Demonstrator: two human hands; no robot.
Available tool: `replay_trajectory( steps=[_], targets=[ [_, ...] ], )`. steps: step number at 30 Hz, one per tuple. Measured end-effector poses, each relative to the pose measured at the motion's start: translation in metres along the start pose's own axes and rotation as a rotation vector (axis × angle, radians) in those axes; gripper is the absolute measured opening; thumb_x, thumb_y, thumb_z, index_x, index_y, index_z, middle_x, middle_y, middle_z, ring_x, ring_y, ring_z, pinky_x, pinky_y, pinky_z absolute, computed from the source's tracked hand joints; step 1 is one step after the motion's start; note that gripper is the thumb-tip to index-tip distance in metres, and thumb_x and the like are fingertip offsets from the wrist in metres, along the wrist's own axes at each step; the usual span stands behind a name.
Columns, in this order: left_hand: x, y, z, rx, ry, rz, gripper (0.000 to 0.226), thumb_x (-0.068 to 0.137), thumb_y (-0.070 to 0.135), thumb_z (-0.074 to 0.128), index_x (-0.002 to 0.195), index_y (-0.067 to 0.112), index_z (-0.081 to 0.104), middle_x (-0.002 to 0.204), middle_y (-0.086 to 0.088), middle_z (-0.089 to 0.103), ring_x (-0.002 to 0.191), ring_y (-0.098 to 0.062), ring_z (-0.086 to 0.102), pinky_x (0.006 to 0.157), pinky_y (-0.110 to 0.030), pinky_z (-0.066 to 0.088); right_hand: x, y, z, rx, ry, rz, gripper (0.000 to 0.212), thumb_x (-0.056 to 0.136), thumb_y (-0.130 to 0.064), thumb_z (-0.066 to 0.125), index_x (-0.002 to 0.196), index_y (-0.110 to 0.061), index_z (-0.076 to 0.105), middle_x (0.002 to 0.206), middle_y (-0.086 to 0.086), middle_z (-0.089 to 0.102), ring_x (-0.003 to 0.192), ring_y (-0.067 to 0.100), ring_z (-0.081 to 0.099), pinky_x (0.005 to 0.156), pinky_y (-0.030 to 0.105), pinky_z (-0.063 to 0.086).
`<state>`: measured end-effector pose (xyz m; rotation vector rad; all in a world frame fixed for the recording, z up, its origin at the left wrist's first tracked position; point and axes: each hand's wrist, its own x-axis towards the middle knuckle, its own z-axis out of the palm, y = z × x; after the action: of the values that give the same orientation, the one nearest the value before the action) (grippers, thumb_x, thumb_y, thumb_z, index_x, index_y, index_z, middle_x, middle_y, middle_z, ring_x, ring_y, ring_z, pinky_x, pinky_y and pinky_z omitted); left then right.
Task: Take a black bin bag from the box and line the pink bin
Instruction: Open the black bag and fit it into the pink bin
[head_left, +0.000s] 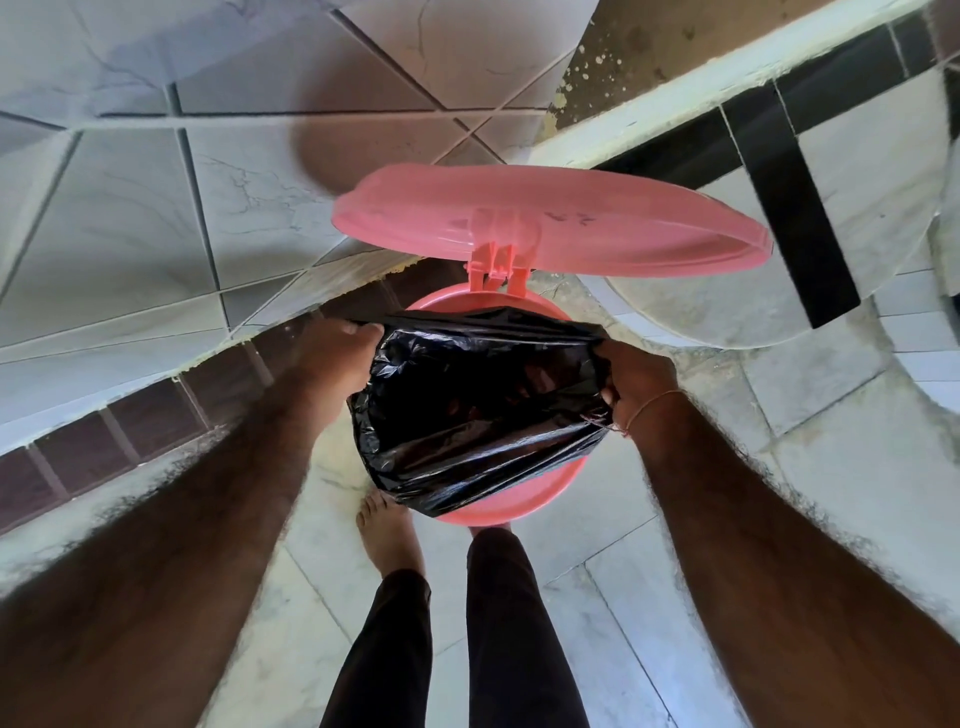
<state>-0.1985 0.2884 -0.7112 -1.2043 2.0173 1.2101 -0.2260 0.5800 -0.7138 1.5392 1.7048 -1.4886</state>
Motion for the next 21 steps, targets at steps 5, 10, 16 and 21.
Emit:
replay_trajectory(
  steps=[5,10,16,21],
  targets=[
    [-0.005,0.013,0.008,0.256,0.061,0.117,0.053,0.090,0.048,0.051,0.058,0.007,0.052,0.061,-0.008,0.055,0.072,-0.032,0.059,0.064,-0.031,0.039,0.006,-0.003,0.003,0.002,-0.006,-0.033,0.083,0.028,-0.042,0.089,0.098,-0.004,0.068,0.092,0.012,0.072,0.067,0.024,0.070,0.051,0.039,0.059],
    [-0.016,0.018,0.019,0.209,0.100,0.345,0.034,0.092,0.040,0.053,0.108,0.014,0.070,0.109,-0.011,0.071,0.103,-0.029,0.065,0.090,-0.037,0.051,-0.002,-0.009,0.012,-0.105,-0.017,-0.159,0.044,0.055,-0.044,0.076,0.079,-0.008,0.069,0.084,0.012,0.072,0.079,0.027,0.070,0.075,0.051,0.060],
    [-0.014,0.009,0.029,0.083,-0.136,0.453,0.046,0.096,0.032,0.050,0.141,0.034,0.042,0.147,0.000,0.047,0.131,-0.032,0.048,0.110,-0.047,0.039,-0.012,-0.008,0.015,-0.241,0.030,-0.414,0.027,0.093,-0.031,0.055,0.104,-0.011,0.070,0.099,0.006,0.066,0.093,0.022,0.060,0.087,0.033,0.050],
    [-0.009,0.012,0.032,0.031,-0.140,0.415,0.040,0.097,0.031,0.050,0.135,0.021,0.054,0.140,-0.002,0.054,0.131,-0.017,0.048,0.107,-0.025,0.033,0.020,0.007,0.002,-0.249,-0.038,-0.209,0.053,0.068,-0.063,0.052,0.087,-0.016,0.070,0.103,0.011,0.071,0.096,0.032,0.066,0.091,0.049,0.054]
  ],
)
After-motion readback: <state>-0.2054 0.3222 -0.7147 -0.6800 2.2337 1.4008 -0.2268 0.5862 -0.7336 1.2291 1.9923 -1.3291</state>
